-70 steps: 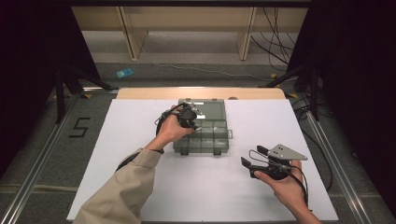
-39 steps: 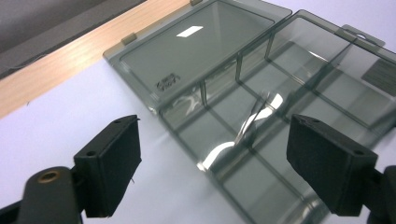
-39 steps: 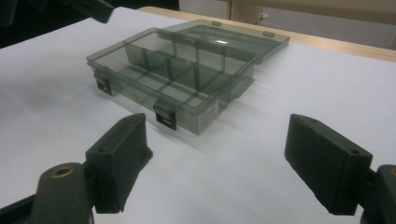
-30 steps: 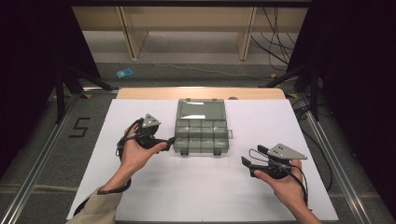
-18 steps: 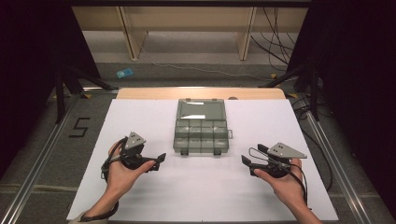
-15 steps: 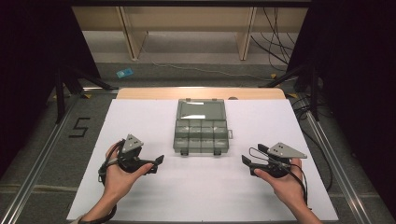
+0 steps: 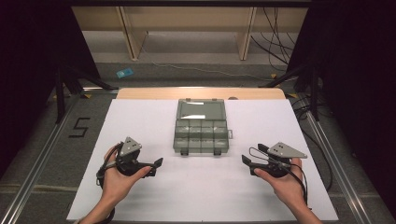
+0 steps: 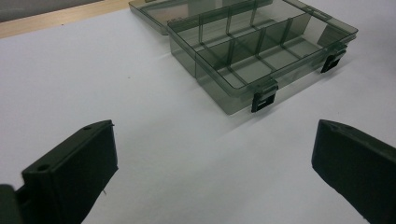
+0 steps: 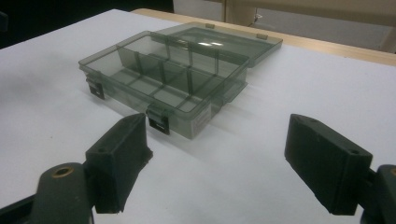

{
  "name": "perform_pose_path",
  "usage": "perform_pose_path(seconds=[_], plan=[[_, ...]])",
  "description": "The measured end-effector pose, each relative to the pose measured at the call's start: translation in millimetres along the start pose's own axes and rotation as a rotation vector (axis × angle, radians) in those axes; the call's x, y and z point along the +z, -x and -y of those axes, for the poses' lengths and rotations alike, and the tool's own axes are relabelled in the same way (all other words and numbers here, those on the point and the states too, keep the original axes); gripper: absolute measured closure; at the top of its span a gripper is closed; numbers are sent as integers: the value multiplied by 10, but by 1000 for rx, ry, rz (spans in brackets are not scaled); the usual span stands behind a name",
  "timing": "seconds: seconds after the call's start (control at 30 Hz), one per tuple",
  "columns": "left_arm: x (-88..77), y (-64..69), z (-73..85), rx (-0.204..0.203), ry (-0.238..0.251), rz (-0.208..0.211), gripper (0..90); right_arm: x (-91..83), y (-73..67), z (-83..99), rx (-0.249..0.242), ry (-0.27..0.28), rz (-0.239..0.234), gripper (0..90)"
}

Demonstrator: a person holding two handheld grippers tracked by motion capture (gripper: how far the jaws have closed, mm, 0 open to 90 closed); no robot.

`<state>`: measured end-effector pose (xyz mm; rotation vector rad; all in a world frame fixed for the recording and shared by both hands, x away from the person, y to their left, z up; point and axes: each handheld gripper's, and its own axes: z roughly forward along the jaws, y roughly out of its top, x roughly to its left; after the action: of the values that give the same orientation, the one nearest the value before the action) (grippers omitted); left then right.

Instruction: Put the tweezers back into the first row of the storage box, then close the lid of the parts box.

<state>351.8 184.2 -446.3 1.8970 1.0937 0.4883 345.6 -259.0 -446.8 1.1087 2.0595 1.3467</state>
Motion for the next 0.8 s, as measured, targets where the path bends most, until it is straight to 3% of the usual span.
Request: perform_pose_path(seconds=[0.03, 0.17, 0.33, 0.37, 0.47, 0.57, 0.63, 0.67, 0.73, 0.77, 0.8], plan=[[0, 0, -1, 0, 1, 0, 0, -24, 3, -8, -8, -26, 9, 221], [-12, -6, -15, 8, 4, -3, 0, -7, 4, -2, -4, 4, 2, 221], [-8, -29, -15, -49, 44, 14, 0, -38, 28, -11, -5, -23, 16, 221], [-15, -33, -14, -61, 50, 11, 0, -15, 24, -2, 16, 1, 7, 221], [-27, -39, -7, -74, 68, 12, 0, -36, 41, -9, 12, -9, 17, 221], [-43, -16, 5, -89, 74, 5, 0, -21, 65, 0, 18, 15, 7, 222], [-55, -5, 11, -85, 74, 1, 0, -50, 84, -6, 15, -5, 17, 222], [-57, -12, 11, -68, 75, 3, 0, -19, 91, 4, 20, 27, 7, 222], [-52, -3, 17, -77, 76, 0, 0, -21, 99, -2, 14, 24, 18, 222], [-50, -2, 16, -76, 77, -1, 0, -57, 94, -17, 21, -5, 10, 223], [-49, -6, 14, -67, 76, -3, 0, -54, 98, -15, 12, 0, 15, 222]])
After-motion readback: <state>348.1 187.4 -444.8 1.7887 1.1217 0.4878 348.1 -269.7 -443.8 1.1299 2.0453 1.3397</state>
